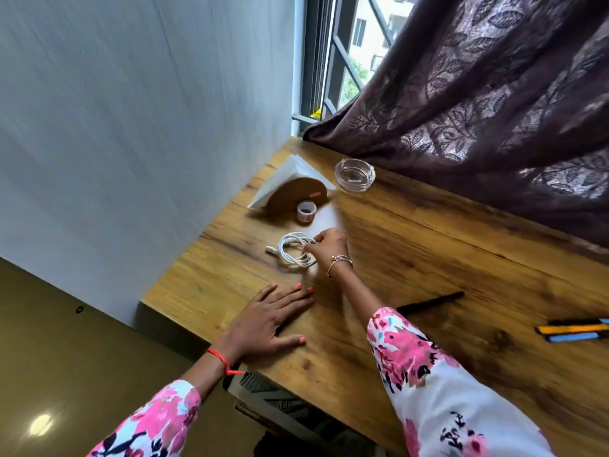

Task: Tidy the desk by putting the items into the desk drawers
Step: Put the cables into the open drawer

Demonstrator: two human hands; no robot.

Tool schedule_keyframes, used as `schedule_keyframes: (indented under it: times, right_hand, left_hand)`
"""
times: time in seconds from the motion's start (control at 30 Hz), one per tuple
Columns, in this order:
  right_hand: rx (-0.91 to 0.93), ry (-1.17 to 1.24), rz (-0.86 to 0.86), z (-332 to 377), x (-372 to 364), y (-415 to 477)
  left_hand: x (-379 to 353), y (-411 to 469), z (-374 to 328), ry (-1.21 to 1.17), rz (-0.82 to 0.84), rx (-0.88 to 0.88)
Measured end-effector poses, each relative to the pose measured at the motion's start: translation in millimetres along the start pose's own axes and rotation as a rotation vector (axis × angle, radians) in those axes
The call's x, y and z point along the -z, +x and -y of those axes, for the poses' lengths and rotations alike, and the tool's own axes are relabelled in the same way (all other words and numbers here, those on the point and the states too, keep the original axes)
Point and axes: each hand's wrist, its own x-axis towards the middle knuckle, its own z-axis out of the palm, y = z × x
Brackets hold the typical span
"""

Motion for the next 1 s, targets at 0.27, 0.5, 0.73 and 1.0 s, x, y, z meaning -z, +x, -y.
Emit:
schedule_keyframes:
  times: [0.27,0.5,0.73,1.0]
  right_hand:
    - [-0.273,0.458,-0.038,-19,20,-23]
    - [-0.243,0.879,-0.190,-66,73,-86]
    - [-0.274,1.089,-0.447,-163,167,-206]
    - [-0.456,1.199,-0.878,-294,219,-389]
  left_hand:
    - [1,-2,-6,-0.069,-0.050,-0.028]
    - [-1,4,-35,-0.156,-0.070,-0.045]
    - [-33,43,-174,-0.156,0.057,-0.482]
    - [-95,32,-331,-0.024,0.194,-1.014]
